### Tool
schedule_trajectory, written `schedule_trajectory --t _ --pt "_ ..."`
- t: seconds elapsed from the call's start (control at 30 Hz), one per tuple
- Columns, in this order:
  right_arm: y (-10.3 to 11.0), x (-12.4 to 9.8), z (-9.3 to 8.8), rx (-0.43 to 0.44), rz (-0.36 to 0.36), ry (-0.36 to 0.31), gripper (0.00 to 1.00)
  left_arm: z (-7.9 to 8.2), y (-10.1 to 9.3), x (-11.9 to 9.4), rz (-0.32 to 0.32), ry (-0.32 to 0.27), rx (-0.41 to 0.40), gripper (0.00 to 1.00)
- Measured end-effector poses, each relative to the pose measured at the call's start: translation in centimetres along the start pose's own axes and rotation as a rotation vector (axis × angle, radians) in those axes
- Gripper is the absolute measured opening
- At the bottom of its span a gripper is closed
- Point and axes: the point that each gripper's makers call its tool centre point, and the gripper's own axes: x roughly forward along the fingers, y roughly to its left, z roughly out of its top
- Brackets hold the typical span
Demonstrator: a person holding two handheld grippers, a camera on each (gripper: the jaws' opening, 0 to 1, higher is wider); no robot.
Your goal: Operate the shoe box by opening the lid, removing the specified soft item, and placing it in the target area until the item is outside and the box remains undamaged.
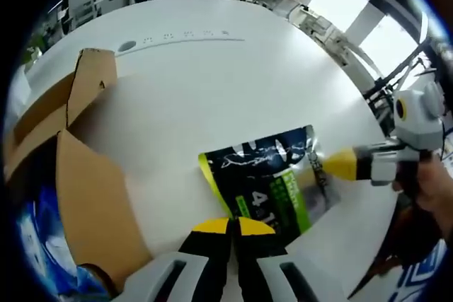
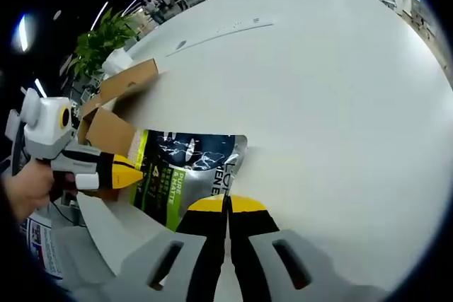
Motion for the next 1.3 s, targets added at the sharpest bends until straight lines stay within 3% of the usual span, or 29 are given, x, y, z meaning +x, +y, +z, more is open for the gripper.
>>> schedule_trajectory --t 0.17,0.47,0.93,1.3 --pt "-0.2 0.0 0.1 0.013 0.0 -0.006 0.0 -0.1 0.0 0.2 0.011 0.003 0.017 0.03" --pt "-0.5 0.1 0.0 -0.03 -0.006 -0.015 0.03 -0.1 -0.3 0.2 0.014 -0.009 0.046 0.15" --pt "0.3 -0.6 0.0 -0.048 -0.008 -0.029 0.2 0.9 -0.2 -1.0 -0.001 -0.054 0.064 0.23" --pt "1.3 -2.1 0.3 -0.085 -0.012 -0.061 0.34 1.6 -1.7 -3.5 -0.075 -0.113 0.105 0.33"
